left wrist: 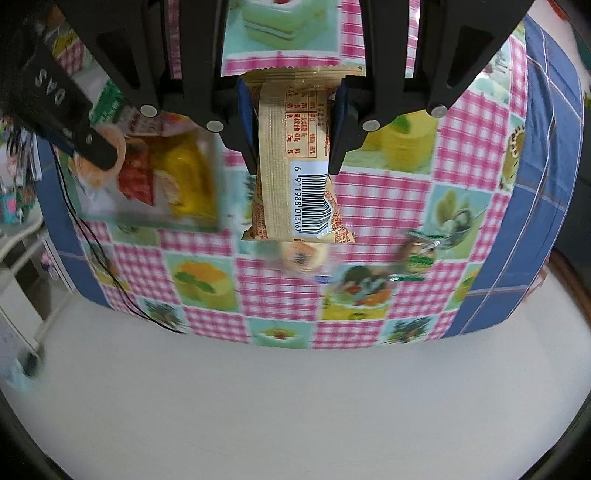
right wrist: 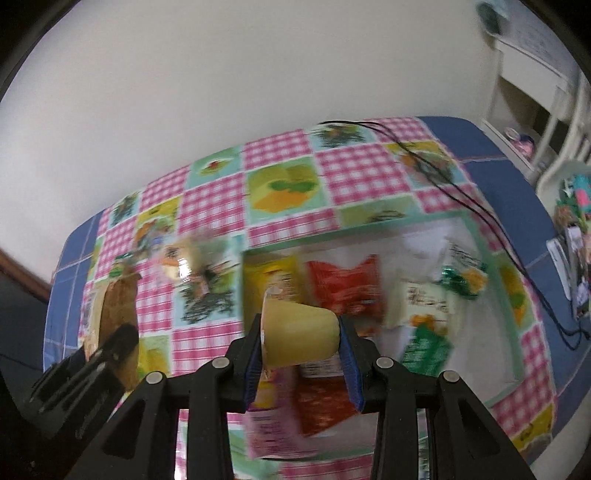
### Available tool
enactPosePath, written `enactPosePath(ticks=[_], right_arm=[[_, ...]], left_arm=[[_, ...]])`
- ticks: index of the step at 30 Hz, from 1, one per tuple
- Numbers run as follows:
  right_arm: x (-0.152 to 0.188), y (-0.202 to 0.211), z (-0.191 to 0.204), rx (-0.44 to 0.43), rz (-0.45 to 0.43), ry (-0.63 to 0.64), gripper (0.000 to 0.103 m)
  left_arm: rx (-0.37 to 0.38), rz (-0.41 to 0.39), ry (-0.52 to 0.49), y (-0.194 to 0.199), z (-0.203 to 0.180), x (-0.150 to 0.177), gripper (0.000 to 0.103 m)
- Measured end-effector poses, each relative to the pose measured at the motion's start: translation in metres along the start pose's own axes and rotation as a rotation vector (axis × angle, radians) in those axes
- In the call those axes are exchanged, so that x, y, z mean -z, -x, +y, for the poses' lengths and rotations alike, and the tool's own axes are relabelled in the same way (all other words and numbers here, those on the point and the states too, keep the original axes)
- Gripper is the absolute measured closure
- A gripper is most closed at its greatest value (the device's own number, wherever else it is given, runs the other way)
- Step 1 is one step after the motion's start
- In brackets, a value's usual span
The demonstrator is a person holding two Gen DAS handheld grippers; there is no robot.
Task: Organize snacks
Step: 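Lift and carry pudding cup to tray while left tool carries wafer packet, then release pudding cup into tray with right tool while left tool releases wafer packet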
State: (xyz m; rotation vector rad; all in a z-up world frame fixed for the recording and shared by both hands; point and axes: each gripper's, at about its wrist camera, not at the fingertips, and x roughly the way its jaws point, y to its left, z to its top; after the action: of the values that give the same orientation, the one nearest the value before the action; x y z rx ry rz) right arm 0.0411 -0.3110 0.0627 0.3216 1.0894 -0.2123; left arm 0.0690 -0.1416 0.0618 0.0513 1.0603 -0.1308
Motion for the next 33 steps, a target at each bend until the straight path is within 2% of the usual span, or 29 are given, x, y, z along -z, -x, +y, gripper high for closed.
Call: enactPosePath(ticks=[11,17,27,33], right_arm=[[-0.004,0.005,-0.093,0.052,-0.004,-0.16,0.063],[0.001,0.006,-0.133,0.085,0.011,-0.235,0.063],[0.014,-0.029,-0.158,0.117,0.157,-0.288,0.063],[0.016,-0.027,-0.159,0.132,0.16,-0.282,0.061]], left_arm=[[0.058,-0.009,-0.218,0.011,-0.093,0.02,0.067],[0.087,0.023,-0.268,0.01,-0.122,0.032,0.067],[0.109,0.132,-0.378,-0.012,-0.16,0.062,0.067],[0.111,0.156,-0.391,-0.017,-0.164,0.065,0.065]])
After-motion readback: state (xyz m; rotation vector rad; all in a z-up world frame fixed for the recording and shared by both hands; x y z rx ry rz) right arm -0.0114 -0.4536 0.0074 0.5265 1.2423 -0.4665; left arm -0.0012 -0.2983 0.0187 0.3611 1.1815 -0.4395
